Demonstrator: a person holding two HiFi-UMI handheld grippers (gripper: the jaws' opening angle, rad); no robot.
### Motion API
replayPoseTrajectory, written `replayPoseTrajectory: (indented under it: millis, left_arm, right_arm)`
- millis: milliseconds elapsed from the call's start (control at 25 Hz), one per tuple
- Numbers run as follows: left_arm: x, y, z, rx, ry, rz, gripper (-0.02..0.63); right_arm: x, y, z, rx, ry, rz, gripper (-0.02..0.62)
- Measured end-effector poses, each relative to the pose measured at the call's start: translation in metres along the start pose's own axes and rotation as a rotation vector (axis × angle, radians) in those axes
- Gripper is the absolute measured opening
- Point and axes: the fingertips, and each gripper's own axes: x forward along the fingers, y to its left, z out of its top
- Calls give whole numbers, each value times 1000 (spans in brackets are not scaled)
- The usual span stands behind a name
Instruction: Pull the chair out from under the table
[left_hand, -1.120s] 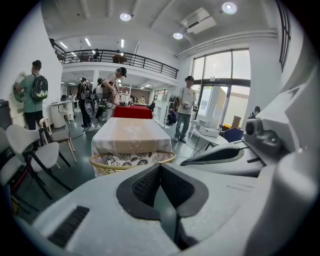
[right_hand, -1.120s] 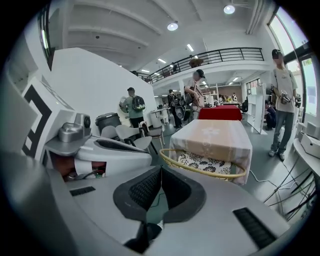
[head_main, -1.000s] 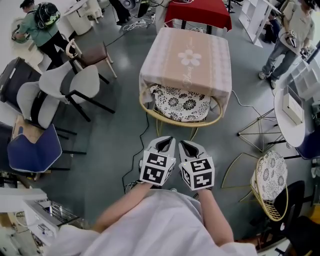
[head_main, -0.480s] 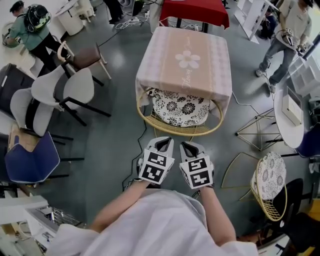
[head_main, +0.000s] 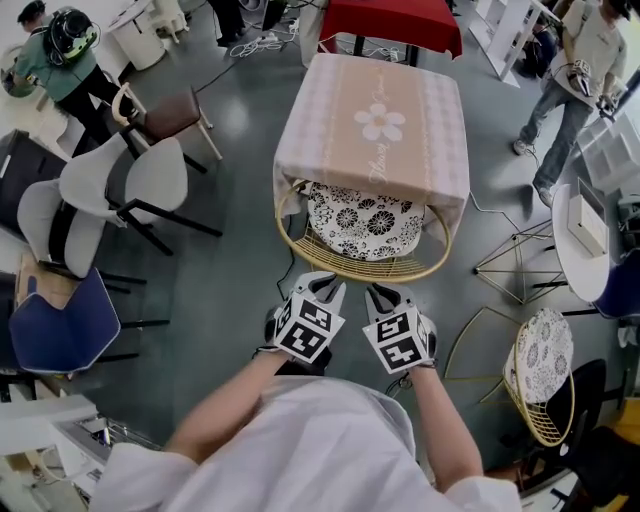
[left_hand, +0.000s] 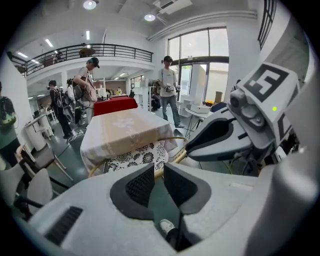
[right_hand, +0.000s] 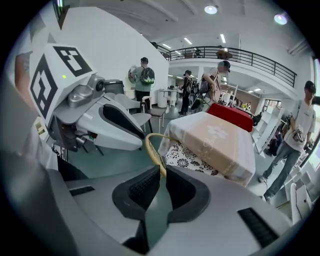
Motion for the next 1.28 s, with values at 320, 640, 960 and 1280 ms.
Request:
replayPoseTrajectory:
  millis: [320,640,960,1280]
  left_arm:
    - [16,14,-16,194,41,-58,84]
    - [34,10,-30,503,134,-136,118]
    - [51,16,-42,680,195,-182,132]
    - [72,23,-55,845,289,-212,133]
  right_arm:
    - [18,-9,-16,-128,69,27,6]
    - [31,-12,-31,-372,153,68,33]
    - [44,-20,-57,-547,247,87,83]
    - [64,-27,-70,-733,316,126,100]
